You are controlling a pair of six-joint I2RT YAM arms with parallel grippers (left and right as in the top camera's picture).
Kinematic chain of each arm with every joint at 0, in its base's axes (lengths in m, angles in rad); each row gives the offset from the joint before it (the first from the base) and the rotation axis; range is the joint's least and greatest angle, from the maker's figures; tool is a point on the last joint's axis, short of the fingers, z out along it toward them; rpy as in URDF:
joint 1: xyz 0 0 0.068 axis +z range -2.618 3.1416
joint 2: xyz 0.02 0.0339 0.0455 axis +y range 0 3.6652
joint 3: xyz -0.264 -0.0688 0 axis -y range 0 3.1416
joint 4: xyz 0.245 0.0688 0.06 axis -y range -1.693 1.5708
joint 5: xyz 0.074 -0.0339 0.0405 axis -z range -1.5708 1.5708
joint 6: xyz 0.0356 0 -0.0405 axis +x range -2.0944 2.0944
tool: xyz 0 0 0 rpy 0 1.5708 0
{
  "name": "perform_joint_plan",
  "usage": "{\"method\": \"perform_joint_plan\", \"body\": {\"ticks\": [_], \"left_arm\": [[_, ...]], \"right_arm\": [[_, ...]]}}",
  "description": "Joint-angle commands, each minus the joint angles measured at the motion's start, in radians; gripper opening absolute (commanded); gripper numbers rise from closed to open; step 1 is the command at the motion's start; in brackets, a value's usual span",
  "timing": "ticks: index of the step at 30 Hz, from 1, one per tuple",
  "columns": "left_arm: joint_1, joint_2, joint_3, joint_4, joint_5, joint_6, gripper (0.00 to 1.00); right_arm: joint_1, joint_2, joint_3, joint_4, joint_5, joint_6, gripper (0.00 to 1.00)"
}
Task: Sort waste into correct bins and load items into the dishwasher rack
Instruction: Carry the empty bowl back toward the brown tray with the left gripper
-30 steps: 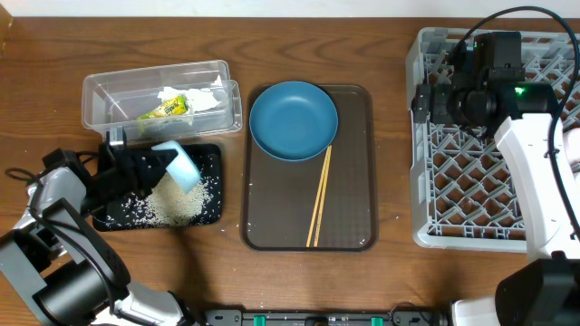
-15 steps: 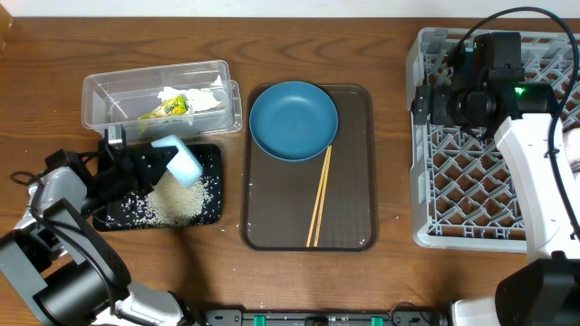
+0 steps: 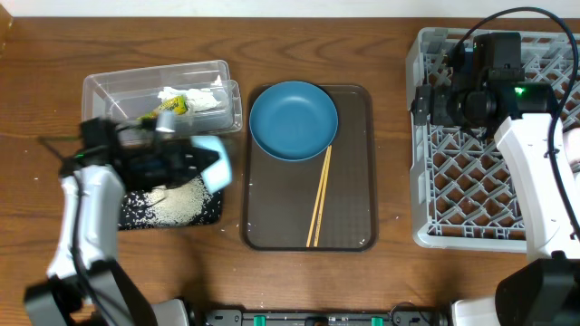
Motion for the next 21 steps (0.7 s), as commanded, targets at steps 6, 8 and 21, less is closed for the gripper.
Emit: {"method": "perform_joint_plan", "body": {"ticks": [6, 8, 21], "left_arm": [[-0.42, -0.044, 0.01, 0.131, -0.614, -0.311, 0.06], [-0.513, -0.019, 0.01, 0.15, -0.725, -0.369, 0.06], [-0.845, 0.203, 0.01, 0.396, -0.775, -0.512, 0.06]], "right_arm": [[0.002, 0.001, -0.006, -0.004, 0.009, -0.013, 0.99], [0.002, 0.001, -0.006, -0.005, 0.009, -0.013, 0.99], [0.002, 0.001, -0.006, -0.005, 0.008, -0.013, 0.99]]}}
